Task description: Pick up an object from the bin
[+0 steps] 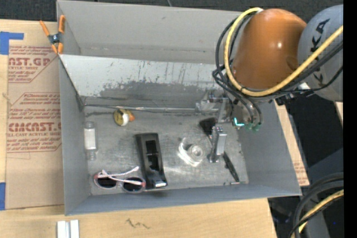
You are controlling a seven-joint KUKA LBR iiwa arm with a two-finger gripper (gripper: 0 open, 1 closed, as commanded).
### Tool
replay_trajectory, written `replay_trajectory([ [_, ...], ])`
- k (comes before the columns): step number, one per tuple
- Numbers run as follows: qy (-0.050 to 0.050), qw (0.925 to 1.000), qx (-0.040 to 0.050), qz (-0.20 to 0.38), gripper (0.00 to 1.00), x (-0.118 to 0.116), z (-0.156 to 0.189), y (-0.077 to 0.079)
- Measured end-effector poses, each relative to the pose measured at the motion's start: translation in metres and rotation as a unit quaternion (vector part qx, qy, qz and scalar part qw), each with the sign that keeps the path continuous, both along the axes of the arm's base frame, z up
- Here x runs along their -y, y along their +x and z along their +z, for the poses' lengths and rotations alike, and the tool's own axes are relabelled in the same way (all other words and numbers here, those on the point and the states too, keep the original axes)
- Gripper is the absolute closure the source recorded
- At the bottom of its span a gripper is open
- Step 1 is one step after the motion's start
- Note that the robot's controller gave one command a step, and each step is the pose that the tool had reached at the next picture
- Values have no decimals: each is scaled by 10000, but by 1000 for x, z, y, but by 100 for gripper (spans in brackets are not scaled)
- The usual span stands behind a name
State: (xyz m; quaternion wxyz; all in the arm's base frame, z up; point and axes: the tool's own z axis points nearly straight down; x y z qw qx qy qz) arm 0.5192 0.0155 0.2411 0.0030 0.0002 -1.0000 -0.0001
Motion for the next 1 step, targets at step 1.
replay_trajectory([
  [1,0,10000,38,-1,0,0,4,2],
])
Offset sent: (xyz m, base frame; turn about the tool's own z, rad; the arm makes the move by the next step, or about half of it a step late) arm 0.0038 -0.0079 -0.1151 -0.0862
